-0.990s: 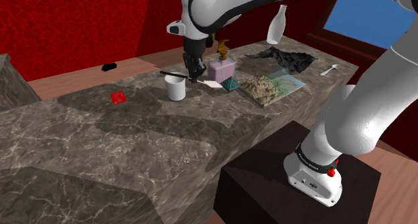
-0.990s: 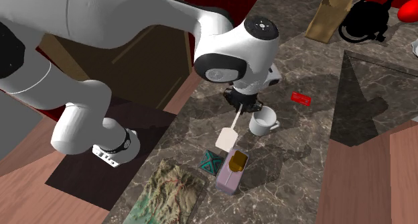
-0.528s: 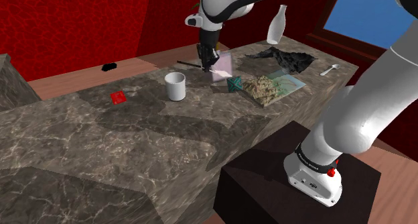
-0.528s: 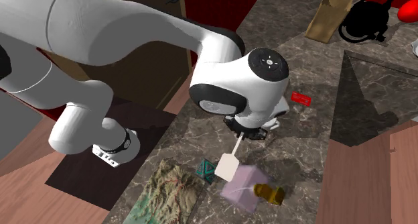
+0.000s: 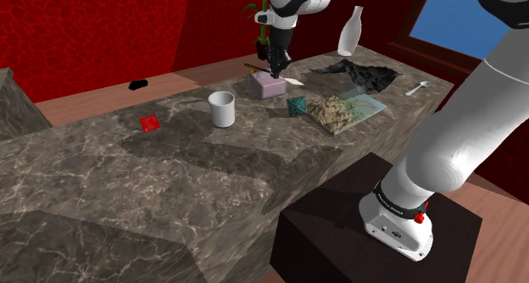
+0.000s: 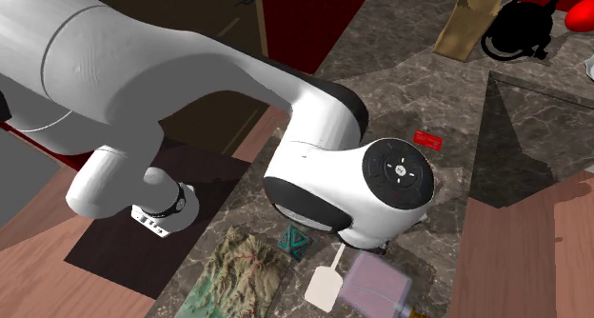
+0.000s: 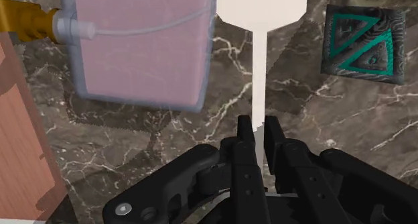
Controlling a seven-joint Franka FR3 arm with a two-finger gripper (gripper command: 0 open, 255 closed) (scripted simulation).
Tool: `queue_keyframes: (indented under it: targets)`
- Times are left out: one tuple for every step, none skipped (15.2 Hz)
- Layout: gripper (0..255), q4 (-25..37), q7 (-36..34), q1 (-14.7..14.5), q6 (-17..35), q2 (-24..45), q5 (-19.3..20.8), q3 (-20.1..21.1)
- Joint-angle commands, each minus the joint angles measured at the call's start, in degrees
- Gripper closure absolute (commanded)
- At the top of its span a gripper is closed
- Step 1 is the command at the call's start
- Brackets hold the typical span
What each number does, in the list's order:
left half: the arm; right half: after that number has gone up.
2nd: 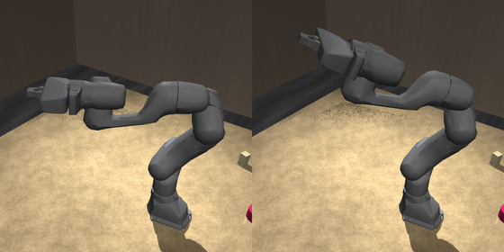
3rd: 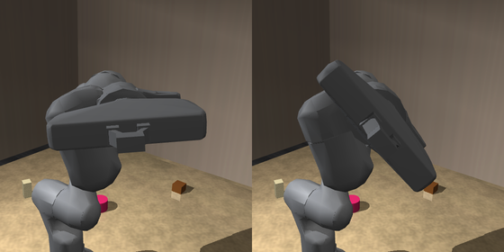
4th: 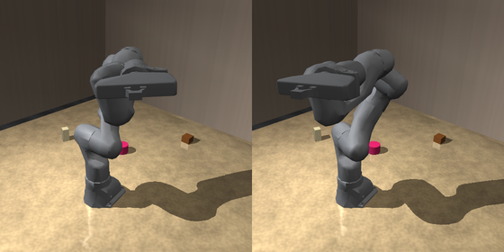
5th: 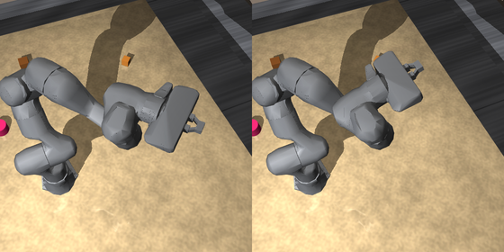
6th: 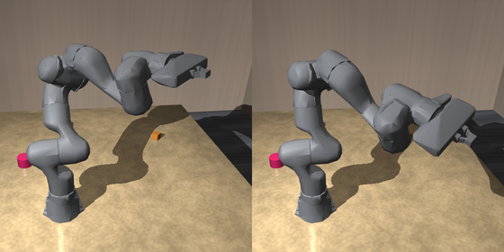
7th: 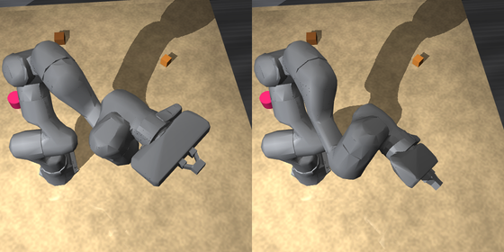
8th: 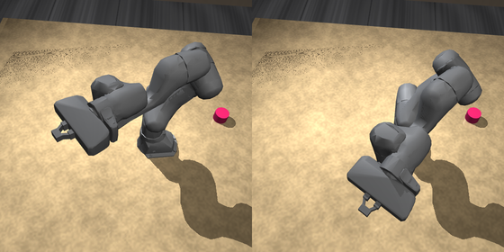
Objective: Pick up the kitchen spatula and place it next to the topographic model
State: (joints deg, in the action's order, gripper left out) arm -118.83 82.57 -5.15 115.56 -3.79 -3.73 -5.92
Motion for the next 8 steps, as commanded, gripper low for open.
queue_keyframes:
  targets:
    - [255,1.26,2.92,1.30,-0.23,1.20,-0.09,-1.51]
    - [255,2.22,4.29,1.93,-0.49,2.00,-0.18,-2.22]
    - [255,3.25,5.65,2.55,-0.76,2.85,-0.29,-2.92]
    - [255,4.35,7.01,3.19,-1.06,3.75,-0.44,-3.60]
    - [255,5.52,8.36,3.85,-1.38,4.70,-0.62,-4.24]
    - [255,6.76,9.71,4.52,-1.73,5.71,-0.82,-4.86]
    - [255,8.07,11.05,5.19,-2.10,6.76,-1.05,-5.46]
    - [255,9.45,12.38,5.87,-2.49,7.87,-1.32,-6.05]
